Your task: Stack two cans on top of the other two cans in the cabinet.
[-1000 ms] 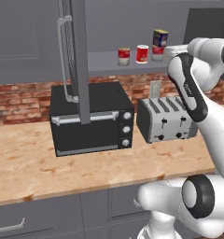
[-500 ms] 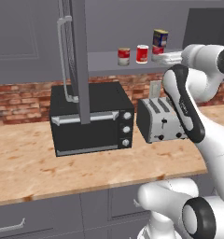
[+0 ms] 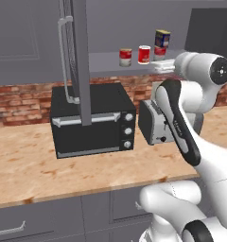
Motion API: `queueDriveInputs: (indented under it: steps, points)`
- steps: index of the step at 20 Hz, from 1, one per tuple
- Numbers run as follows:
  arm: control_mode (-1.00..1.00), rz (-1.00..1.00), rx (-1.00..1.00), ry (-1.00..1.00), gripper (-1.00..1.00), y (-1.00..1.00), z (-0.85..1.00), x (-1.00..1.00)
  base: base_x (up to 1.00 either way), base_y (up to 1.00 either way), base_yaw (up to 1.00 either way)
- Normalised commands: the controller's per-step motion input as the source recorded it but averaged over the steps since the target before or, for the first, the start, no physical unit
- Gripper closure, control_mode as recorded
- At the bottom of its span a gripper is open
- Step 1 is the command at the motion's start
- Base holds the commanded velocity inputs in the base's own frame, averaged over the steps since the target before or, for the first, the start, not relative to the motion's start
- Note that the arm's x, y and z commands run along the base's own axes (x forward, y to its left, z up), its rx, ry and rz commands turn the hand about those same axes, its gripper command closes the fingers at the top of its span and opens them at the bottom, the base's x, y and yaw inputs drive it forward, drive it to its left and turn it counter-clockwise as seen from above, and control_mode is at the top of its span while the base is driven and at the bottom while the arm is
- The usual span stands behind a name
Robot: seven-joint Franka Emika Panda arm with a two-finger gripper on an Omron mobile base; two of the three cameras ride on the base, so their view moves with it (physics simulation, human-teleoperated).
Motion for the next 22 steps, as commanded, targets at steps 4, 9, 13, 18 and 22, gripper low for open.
queueDriveInputs:
  steps: [4, 9, 13, 18, 22]
  points:
    - [-1.00, 0.00, 0.06, 0.06, -1.00, 0.38, 0.00, -0.02, 0.00, 0.00, 0.00]
    - [-1.00, 0.00, 0.04, 0.06, -1.00, 0.32, 0.00, 0.00, 0.00, 0.00, 0.00]
    - [-1.00, -0.01, 0.00, 0.00, -1.00, 0.14, 0.05, 0.18, 0.00, 0.00, 0.00]
    - [-1.00, -0.02, 0.00, 0.00, -1.00, 0.08, 0.10, 0.32, 0.00, 0.00, 0.00]
    - [-1.00, 0.00, 0.00, 0.00, -1.00, 0.15, 0.00, 0.27, 0.00, 0.00, 0.00]
